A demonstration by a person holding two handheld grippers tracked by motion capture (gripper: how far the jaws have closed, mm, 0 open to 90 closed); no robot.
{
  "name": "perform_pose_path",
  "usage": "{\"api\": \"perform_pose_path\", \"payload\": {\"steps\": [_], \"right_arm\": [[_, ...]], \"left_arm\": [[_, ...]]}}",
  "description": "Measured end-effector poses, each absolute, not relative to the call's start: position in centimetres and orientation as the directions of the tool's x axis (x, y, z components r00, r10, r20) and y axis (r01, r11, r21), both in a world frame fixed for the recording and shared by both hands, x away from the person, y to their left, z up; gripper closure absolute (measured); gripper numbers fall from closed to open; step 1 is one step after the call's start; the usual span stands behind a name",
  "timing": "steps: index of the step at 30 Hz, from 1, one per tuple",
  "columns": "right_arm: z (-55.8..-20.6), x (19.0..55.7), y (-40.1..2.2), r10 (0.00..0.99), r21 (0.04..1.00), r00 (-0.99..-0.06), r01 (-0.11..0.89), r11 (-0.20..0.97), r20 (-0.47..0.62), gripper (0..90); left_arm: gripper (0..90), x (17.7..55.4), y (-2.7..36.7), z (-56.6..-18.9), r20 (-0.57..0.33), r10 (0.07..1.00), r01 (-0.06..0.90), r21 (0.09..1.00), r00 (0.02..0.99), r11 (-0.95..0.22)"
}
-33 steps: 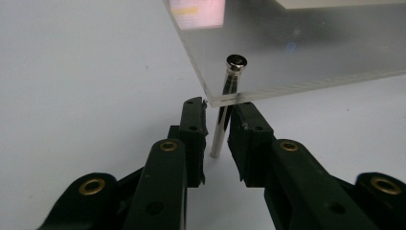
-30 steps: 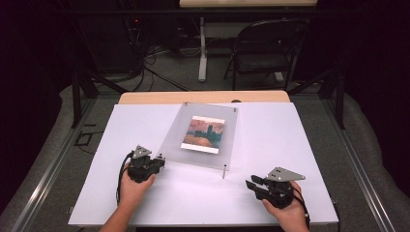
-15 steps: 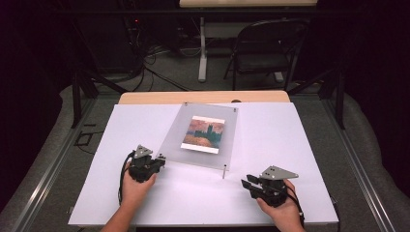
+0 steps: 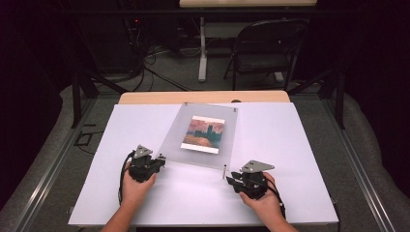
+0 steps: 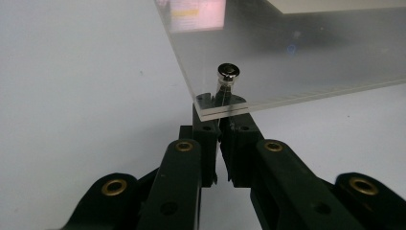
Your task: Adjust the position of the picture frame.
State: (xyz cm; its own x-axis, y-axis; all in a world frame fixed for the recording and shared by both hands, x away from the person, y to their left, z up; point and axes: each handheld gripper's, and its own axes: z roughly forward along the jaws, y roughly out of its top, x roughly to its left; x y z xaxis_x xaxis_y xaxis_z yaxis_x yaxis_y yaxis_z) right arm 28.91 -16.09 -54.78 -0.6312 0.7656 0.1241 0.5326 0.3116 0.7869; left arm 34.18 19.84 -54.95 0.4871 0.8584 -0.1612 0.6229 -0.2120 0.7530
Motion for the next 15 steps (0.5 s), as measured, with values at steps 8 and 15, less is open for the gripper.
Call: {"api": "perform_pose_path", "payload": {"steps": [8, 15], "right_arm": [[-55.4, 29.9, -15.0, 0.775, 0.780, -0.610, 0.561, 0.277, 0.164, 71.8], [-55.5, 30.5, -14.3, 0.781, 0.788, -0.608, 0.547, 0.282, 0.142, 80.1]], "left_arm": [[84.3, 34.2, 19.9, -55.0, -0.176, 0.854, 0.628, 0.750, 0.490, -0.207], [84.3, 34.2, 19.9, -55.0, -0.178, 0.855, 0.629, 0.750, 0.488, -0.203]]}}
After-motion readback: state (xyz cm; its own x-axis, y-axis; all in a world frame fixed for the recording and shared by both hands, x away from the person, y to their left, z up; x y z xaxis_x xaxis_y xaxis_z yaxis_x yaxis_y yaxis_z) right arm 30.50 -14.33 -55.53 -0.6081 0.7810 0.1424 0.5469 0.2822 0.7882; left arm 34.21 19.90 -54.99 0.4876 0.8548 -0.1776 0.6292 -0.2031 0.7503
